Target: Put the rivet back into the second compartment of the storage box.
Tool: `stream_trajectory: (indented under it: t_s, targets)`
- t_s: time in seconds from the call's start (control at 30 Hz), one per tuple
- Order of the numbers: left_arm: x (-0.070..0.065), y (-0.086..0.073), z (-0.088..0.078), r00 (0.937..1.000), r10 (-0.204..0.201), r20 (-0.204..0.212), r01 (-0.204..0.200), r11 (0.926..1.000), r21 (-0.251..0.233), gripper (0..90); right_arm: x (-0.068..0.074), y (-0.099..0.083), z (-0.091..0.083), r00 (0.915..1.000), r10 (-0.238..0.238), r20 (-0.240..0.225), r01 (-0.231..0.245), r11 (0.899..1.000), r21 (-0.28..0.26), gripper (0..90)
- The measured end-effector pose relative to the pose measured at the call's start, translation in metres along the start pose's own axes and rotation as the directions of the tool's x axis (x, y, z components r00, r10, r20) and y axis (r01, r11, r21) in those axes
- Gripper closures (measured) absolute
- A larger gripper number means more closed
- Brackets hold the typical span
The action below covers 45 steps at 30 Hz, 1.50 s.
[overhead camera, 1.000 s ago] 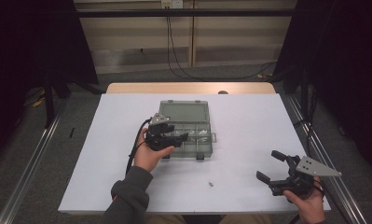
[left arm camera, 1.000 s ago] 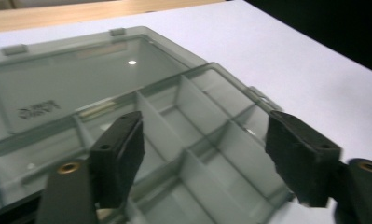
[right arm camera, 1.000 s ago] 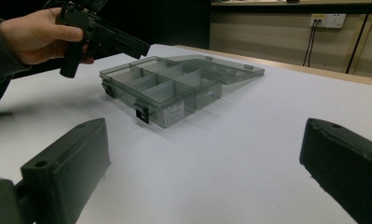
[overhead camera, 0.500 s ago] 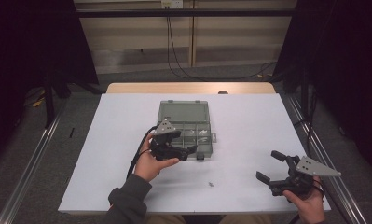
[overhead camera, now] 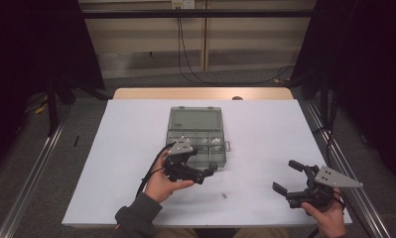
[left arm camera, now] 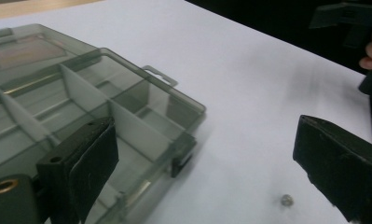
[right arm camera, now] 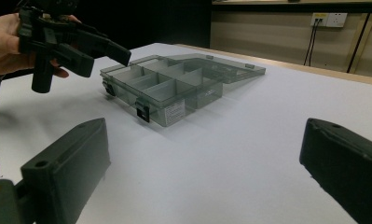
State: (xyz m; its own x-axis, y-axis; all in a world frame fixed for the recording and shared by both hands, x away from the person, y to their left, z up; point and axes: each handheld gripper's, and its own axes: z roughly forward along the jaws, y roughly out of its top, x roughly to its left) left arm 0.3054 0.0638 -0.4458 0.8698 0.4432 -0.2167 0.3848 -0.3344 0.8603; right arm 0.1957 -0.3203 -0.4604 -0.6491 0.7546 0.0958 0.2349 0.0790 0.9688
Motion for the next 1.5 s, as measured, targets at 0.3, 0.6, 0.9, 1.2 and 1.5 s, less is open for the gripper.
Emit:
stream_trajectory:
  t_s: [0.3,0.6,0.9,1.2,1.5]
  targets:
    - [-0.014,-0.01,0.009,0.9989,0.031,0.035,-0.033,0.9978,0.057,7.1,0.0,0.0,0.0,1.0,0.003,0.0,-0.003,1.0,0.004,1.3]
    - [-0.024,-0.017,0.019,0.996,0.056,0.07,-0.063,0.9934,0.096,7.6,0.0,0.0,0.001,1.0,0.001,-0.001,-0.001,1.0,0.006,1.2]
    - [-0.031,-0.02,0.031,0.9937,0.065,0.091,-0.077,0.9887,0.129,9.2,0.001,0.0,0.001,1.0,0.0,-0.004,0.0,1.0,0.01,1.2]
    - [-0.037,-0.023,0.038,0.9907,0.079,0.11,-0.096,0.983,0.156,20.4,0.001,0.0,0.002,1.0,-0.003,-0.004,0.003,1.0,0.01,1.2]
    - [-0.04,-0.024,0.04,0.9883,0.078,0.131,-0.103,0.9747,0.198,38.3,0.001,0.0,0.002,1.0,-0.004,-0.005,0.004,1.0,0.012,1.2]
